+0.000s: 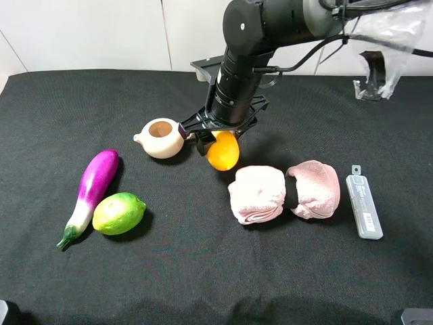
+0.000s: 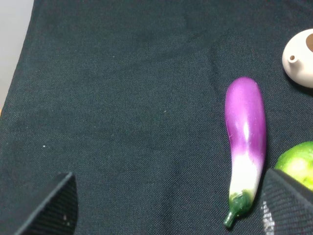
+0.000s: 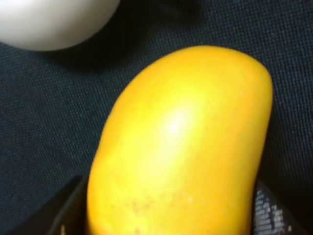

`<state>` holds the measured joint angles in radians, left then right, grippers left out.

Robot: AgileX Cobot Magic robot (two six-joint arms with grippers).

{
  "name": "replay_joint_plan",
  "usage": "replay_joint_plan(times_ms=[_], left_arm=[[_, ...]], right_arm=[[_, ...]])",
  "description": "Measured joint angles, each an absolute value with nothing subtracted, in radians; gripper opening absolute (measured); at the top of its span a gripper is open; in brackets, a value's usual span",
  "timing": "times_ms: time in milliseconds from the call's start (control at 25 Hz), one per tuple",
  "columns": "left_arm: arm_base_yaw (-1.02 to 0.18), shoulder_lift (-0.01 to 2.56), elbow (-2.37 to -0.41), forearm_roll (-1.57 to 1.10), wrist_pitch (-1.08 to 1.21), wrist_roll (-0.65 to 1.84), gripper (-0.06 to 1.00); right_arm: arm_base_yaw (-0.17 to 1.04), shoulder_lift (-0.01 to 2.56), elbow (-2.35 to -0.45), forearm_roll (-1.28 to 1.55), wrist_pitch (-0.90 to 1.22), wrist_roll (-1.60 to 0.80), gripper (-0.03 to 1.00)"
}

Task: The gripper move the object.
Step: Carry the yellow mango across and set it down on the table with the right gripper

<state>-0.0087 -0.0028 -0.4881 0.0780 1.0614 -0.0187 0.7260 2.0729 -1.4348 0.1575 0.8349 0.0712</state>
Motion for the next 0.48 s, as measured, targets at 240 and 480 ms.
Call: replay_joint_plan(times_ms=[240,480], left_arm=[[-0.009,-0.003,-0.488,0.078,1.061,-0.019,0.79],[-0.009,-0.003,-0.488,0.078,1.061,-0.019,0.79]], right_arm=[[0.726,2.101,-1.441,0.155,0.836,0.071,0.47],[0.726,2.129,-1.453,0.155,0.832,0.069,0.47]])
